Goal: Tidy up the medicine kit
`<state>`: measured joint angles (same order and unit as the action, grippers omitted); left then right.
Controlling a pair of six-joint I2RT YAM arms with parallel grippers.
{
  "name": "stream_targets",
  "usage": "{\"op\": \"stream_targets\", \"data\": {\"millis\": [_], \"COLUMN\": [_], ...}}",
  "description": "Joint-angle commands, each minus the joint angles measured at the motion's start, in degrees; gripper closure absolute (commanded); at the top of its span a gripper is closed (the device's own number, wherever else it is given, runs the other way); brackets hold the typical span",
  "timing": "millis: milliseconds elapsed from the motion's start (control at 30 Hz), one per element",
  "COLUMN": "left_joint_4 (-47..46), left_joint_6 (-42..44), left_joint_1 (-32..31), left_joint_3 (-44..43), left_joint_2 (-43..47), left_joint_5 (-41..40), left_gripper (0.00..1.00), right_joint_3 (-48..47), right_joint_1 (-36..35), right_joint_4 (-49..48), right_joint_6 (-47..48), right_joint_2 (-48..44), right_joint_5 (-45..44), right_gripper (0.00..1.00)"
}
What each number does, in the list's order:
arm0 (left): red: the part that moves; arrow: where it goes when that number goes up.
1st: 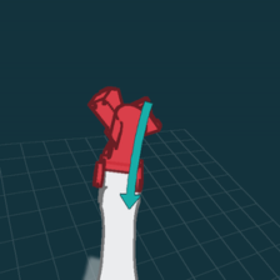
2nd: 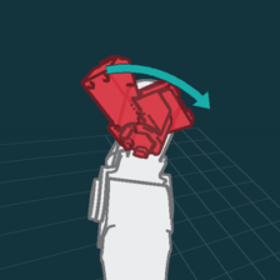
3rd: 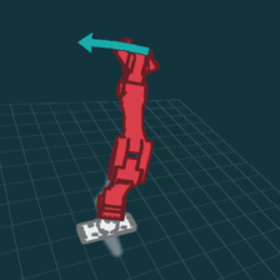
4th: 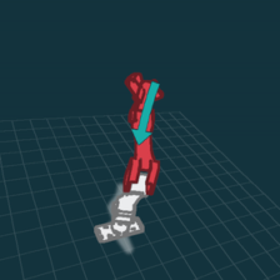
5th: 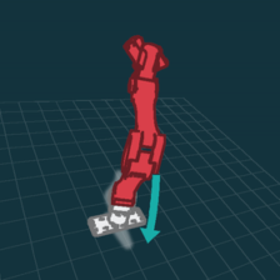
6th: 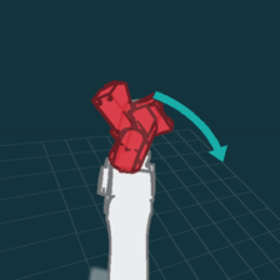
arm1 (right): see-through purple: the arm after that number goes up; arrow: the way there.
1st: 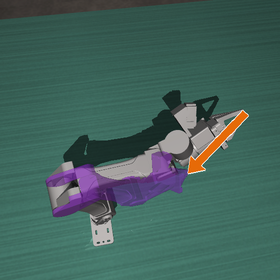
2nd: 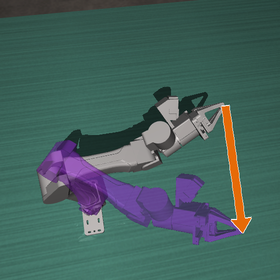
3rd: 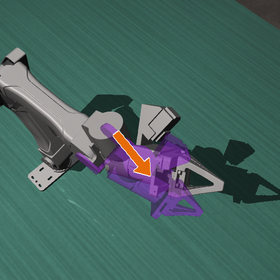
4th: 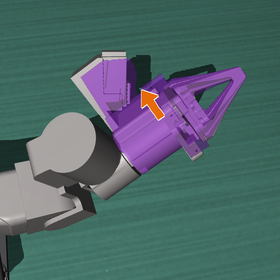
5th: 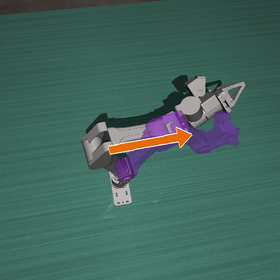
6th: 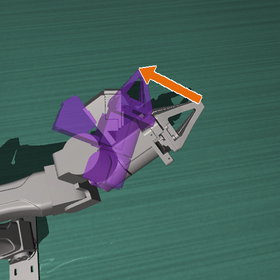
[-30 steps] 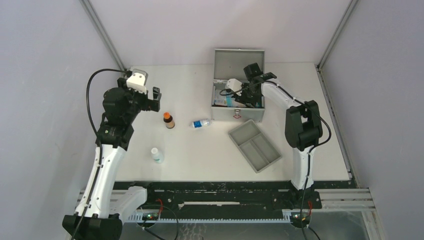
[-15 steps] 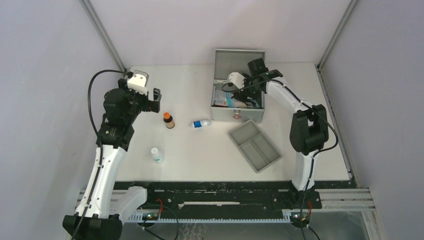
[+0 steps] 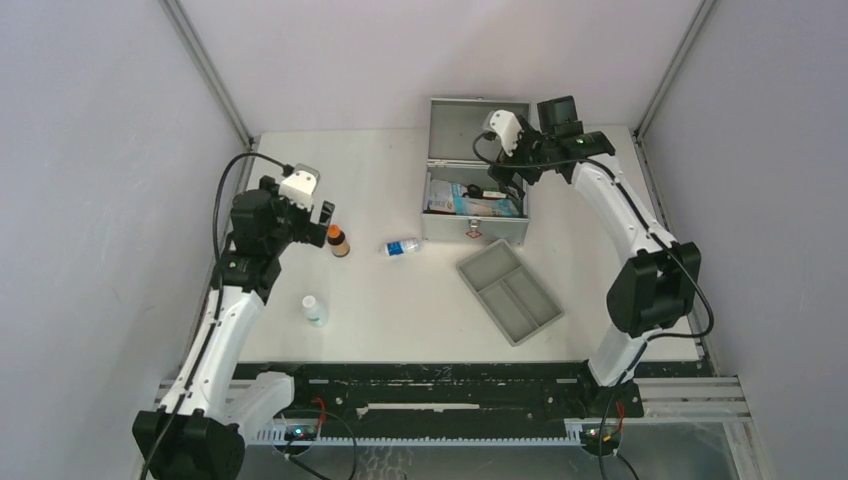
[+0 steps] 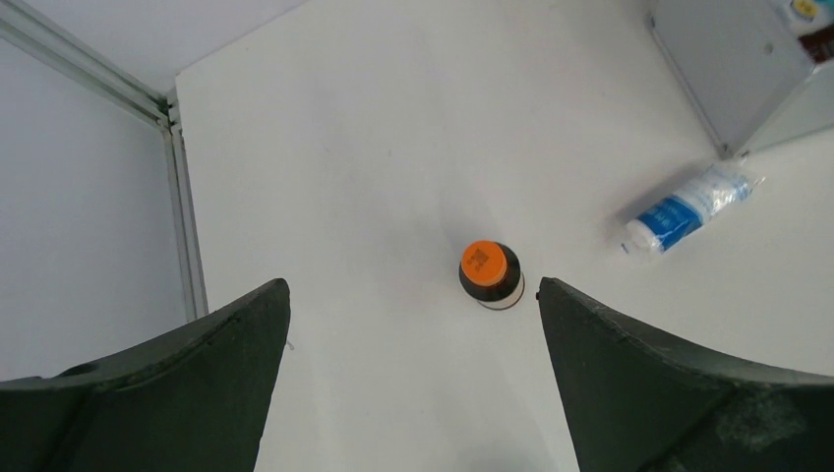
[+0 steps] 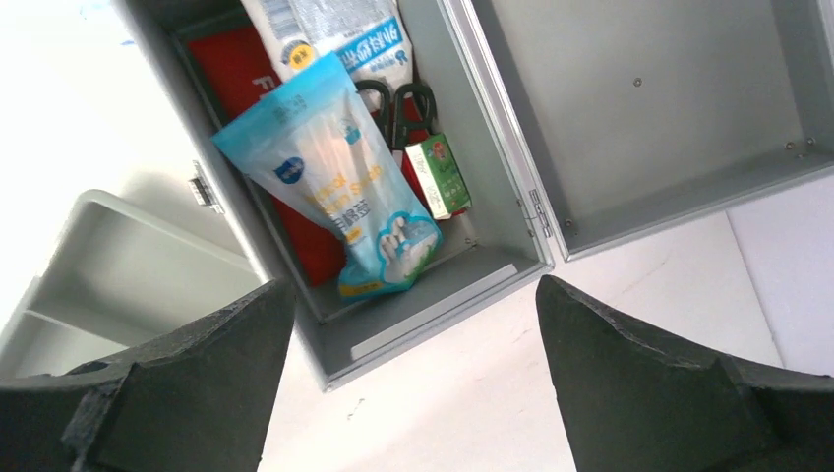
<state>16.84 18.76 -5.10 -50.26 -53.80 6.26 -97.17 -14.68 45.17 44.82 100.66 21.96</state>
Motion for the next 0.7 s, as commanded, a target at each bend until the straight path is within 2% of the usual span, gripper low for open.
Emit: {"op": "stream_targets", "data": {"millis": [0,300,400,533,667], "left_joint_4": [-1.8,-0.7,0.3,3.2,5.9], "left_joint_6": [3.6,5.5,5.7,5.6,5.5], "left_joint_1": [0.3,0.3,0.3,0.3,0.3], "left_joint_3": [2.5,1.1,-0.9,-4.4,-7.8], "left_joint_2": [-1.7,-12.3,-16.8,-22.7,-27.5], "left_joint_5": [1.1,1.3,2.0,3.8,4.7], "left_gripper": [0.0,0.0,0.0,0.0,0.03], "right_joint_3": [1.6,10.5,15.7,23.0,27.0], "right_joint_1": [-0.1,-1.0,-1.4,-1.2,0.1], "right_joint_4": [-1.4,-3.8,-6.1,-10.8,-14.1], "right_joint_6": [-8.2,-20.8,-21.9,-23.4,-24.4], "right_joint_2": [-6.3,-18.0,-22.6,-27.9,-31.0], "right_joint_5": [4.4,5.8,7.3,7.0,7.9], "right_gripper": [0.09,0.09,0.08,0.0,0.0]}}
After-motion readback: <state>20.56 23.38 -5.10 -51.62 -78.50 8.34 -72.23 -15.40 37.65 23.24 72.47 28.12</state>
